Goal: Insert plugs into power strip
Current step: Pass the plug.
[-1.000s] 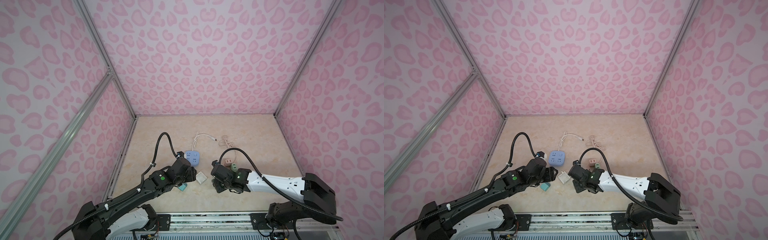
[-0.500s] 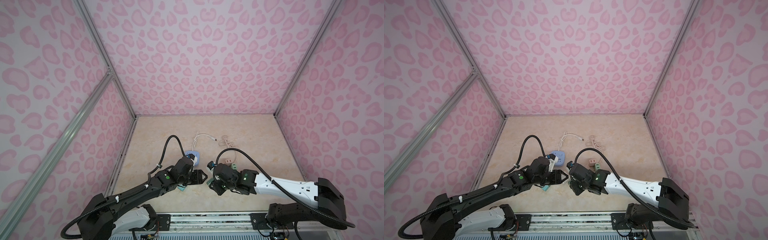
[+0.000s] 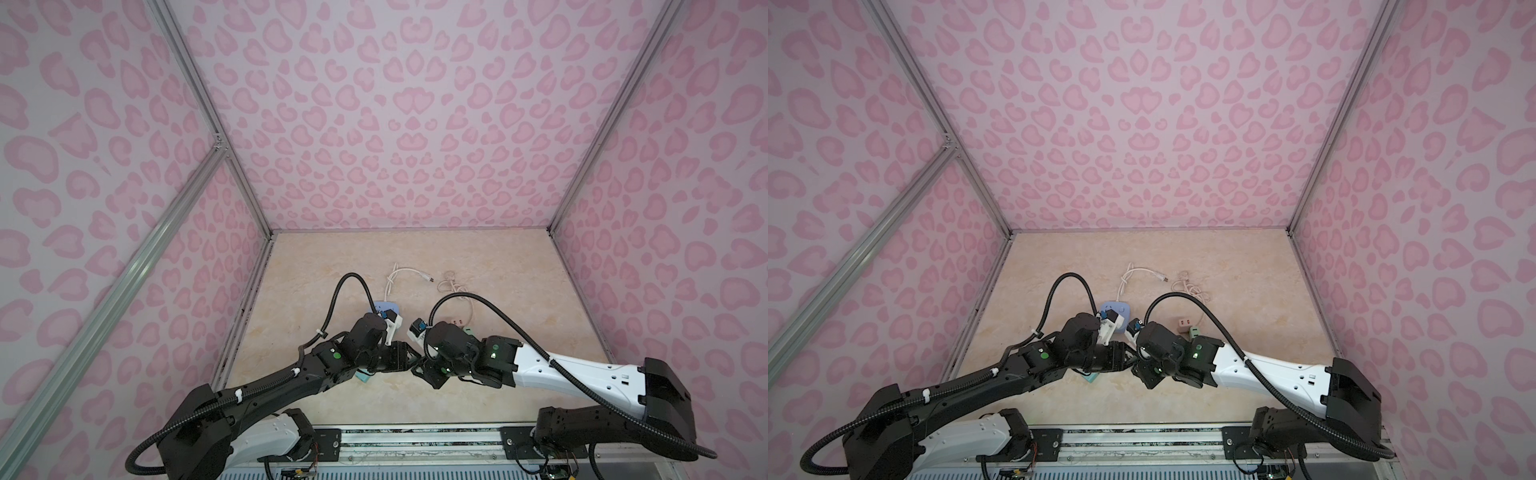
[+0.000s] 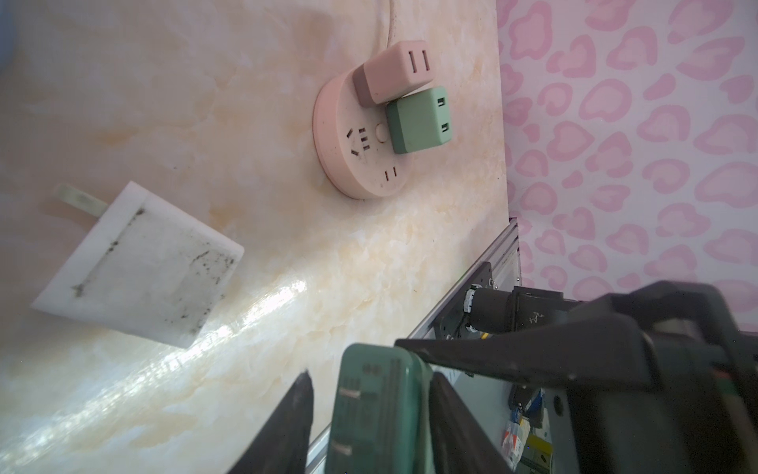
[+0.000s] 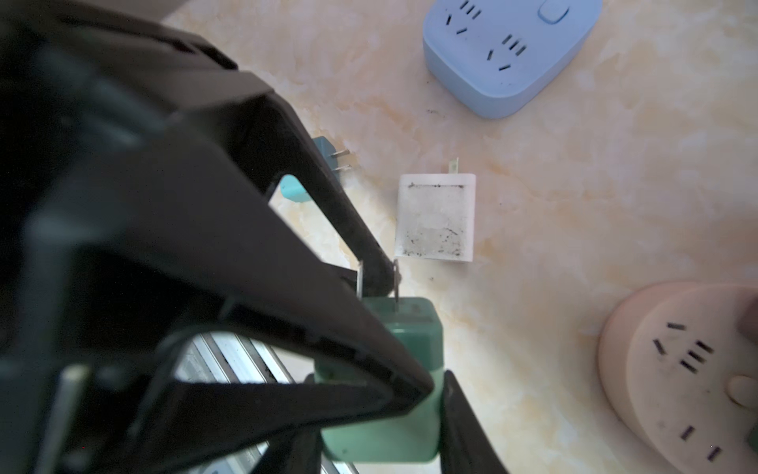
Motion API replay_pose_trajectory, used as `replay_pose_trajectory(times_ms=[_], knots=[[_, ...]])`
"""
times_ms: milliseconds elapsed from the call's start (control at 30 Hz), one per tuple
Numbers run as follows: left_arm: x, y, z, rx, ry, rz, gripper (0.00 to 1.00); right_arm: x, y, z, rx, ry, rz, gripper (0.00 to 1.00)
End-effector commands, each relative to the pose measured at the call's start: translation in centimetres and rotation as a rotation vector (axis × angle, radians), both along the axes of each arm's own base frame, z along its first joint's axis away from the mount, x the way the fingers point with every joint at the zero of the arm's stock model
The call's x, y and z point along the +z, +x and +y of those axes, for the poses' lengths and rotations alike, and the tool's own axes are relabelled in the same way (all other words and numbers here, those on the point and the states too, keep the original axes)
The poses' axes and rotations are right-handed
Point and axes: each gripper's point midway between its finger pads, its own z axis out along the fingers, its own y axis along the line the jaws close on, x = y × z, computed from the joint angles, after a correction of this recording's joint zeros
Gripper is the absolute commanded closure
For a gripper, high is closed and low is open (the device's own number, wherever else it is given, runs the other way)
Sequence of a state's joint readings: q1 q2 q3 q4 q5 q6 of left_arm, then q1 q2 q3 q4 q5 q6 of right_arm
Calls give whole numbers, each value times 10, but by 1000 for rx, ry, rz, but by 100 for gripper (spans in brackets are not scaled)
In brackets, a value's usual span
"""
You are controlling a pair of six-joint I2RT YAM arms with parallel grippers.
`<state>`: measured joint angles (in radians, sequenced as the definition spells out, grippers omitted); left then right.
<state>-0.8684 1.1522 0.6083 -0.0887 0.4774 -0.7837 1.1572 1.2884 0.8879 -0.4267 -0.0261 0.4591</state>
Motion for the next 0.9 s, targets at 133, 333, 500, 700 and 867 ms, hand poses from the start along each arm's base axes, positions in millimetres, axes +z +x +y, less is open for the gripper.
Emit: replay_pose_trajectory(times_ms=[133, 333, 500, 700, 867], knots=[[8, -3, -7, -31, -54, -4, 63, 5, 4, 4, -10, 28, -13, 100], [4, 2, -5, -1, -29, -8, 97, 2, 9, 3, -39, 34, -3, 99], [0, 11, -2, 46, -7, -27, 98, -2, 13, 3, -63, 48, 21, 81], [5, 23, 6, 113, 18, -77, 98, 6, 18, -1, -98, 90, 33, 53], [10, 43, 22, 232, 56, -132, 97, 16, 25, -8, -161, 151, 48, 46]])
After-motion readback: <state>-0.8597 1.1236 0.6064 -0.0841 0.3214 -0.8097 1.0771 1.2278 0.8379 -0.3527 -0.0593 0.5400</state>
